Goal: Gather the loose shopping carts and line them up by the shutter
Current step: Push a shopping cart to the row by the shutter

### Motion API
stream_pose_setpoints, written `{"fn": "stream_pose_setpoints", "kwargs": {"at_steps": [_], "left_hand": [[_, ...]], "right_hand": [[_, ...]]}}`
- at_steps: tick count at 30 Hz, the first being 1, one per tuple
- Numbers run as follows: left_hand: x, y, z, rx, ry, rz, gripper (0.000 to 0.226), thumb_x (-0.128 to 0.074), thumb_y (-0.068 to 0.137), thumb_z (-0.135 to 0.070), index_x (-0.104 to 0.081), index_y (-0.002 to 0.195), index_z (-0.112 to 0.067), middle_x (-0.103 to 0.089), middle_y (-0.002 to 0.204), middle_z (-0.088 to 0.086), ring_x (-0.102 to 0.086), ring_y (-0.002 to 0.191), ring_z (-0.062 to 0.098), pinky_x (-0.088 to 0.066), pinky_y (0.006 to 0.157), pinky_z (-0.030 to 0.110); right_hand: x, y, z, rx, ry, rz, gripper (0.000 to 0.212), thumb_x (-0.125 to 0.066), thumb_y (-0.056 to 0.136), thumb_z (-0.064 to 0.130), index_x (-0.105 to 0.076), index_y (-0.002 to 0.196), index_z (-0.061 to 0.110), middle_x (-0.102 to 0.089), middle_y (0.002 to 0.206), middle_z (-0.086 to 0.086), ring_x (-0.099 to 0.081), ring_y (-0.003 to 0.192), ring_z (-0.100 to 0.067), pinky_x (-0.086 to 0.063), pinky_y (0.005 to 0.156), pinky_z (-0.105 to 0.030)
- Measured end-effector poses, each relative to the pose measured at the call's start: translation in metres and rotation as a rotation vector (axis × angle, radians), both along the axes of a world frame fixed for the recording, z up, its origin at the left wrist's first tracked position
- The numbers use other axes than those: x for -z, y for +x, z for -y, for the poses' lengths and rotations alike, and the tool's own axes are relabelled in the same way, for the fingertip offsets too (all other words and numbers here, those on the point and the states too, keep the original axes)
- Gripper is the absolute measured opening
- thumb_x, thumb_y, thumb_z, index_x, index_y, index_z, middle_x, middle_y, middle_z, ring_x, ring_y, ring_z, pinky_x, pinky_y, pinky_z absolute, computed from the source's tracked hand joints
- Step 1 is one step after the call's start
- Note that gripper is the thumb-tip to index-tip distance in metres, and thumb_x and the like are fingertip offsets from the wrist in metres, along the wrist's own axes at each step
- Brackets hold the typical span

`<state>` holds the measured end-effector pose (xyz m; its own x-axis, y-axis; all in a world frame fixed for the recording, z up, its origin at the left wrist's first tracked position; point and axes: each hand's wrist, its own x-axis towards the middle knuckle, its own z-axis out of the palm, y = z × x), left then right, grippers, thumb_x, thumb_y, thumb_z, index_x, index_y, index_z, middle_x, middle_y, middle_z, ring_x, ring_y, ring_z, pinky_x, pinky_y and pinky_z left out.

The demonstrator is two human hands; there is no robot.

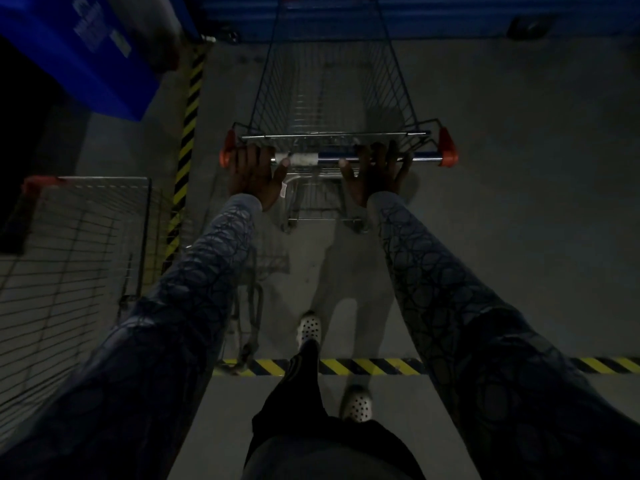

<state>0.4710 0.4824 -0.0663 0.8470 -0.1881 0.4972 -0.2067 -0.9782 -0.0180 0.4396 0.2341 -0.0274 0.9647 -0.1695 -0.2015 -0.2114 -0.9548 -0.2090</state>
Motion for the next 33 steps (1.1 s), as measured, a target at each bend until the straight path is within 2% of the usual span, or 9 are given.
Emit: {"fn": "stream_pose_setpoints", "kwargs": {"at_steps": [4,8,13,16,20,25,29,32,33], "left_hand": [[0.002,-0.063,0.000,-0.024,0.041,0.042,0.046,-0.048,0.101,-0.049,-0.065,0.098,-0.006,-0.061,0.094,0.017,-0.060,0.091,0.038,-0.020,0.120,0.047],[0.002,-0.133,-0.002,-0.043,0.039,0.063,0.044,-0.046,0.100,-0.050,-0.064,0.098,-0.009,-0.060,0.094,0.015,-0.058,0.089,0.036,-0.023,0.117,0.045],[-0.002,-0.208,-0.009,-0.068,0.043,0.114,0.044,-0.045,0.100,-0.051,-0.063,0.092,-0.011,-0.057,0.086,0.014,-0.055,0.079,0.034,-0.048,0.094,0.054],[-0.001,-0.241,-0.021,-0.050,0.066,0.131,0.047,-0.040,0.101,-0.052,-0.063,0.091,-0.011,-0.057,0.083,0.014,-0.056,0.078,0.035,-0.049,0.092,0.053],[0.000,-0.277,-0.031,-0.041,0.061,0.140,0.044,-0.045,0.098,-0.051,-0.062,0.091,-0.012,-0.058,0.084,0.013,-0.057,0.080,0.035,-0.044,0.104,0.053],[0.000,-0.310,-0.036,-0.030,-0.013,0.123,0.044,-0.044,0.099,-0.050,-0.061,0.094,-0.010,-0.060,0.088,0.017,-0.059,0.082,0.036,-0.050,0.090,0.050],[-0.003,-0.318,-0.040,-0.024,-0.014,0.123,0.039,-0.051,0.097,-0.047,-0.060,0.091,-0.010,-0.059,0.086,0.015,-0.057,0.080,0.035,-0.046,0.099,0.053],[-0.004,-0.315,-0.043,-0.015,-0.019,0.106,0.034,-0.058,0.094,-0.044,-0.061,0.091,-0.010,-0.059,0.086,0.013,-0.057,0.082,0.033,-0.033,0.113,0.052],[-0.004,-0.313,-0.045,-0.018,-0.022,0.101,0.035,-0.057,0.094,-0.045,-0.061,0.092,-0.010,-0.059,0.086,0.013,-0.057,0.083,0.034,-0.031,0.113,0.050]], "right_hand": [[-0.003,-0.062,0.010,-0.043,0.076,0.013,0.048,-0.027,0.106,0.053,-0.029,0.154,0.048,-0.011,0.170,0.003,0.005,0.157,-0.026,0.015,0.120,-0.058],[-0.002,-0.128,0.017,-0.103,0.101,0.053,0.047,-0.032,0.106,0.044,-0.029,0.152,0.055,-0.015,0.169,0.007,0.000,0.157,-0.024,0.015,0.119,-0.055],[-0.003,-0.201,0.012,-0.116,0.137,0.041,0.046,-0.028,0.107,0.047,-0.025,0.152,0.058,-0.014,0.169,0.008,0.003,0.157,-0.023,0.015,0.121,-0.058],[-0.003,-0.234,0.009,-0.146,0.136,0.029,0.047,-0.025,0.107,0.049,-0.023,0.153,0.059,-0.013,0.169,0.008,0.003,0.157,-0.022,0.016,0.120,-0.058],[-0.005,-0.271,0.004,-0.188,0.109,0.007,0.047,-0.027,0.107,0.049,-0.023,0.153,0.057,-0.010,0.170,0.006,0.004,0.157,-0.022,0.017,0.118,-0.057],[0.000,-0.307,-0.004,-0.189,0.102,0.100,0.045,-0.033,0.106,0.048,-0.034,0.151,0.052,-0.010,0.170,0.005,0.005,0.157,-0.024,0.014,0.119,-0.057],[-0.003,-0.315,-0.011,-0.171,0.127,0.111,0.043,-0.035,0.107,0.045,-0.040,0.149,0.051,-0.012,0.170,0.005,0.004,0.157,-0.025,0.014,0.120,-0.056],[-0.004,-0.313,-0.014,-0.168,0.133,0.134,0.042,-0.037,0.107,0.042,-0.041,0.148,0.050,-0.013,0.169,0.004,0.003,0.157,-0.026,0.015,0.120,-0.053],[-0.004,-0.311,-0.015,-0.169,0.130,0.143,0.043,-0.039,0.106,0.041,-0.041,0.148,0.051,-0.012,0.169,0.005,0.003,0.157,-0.026,0.014,0.120,-0.053]]}}
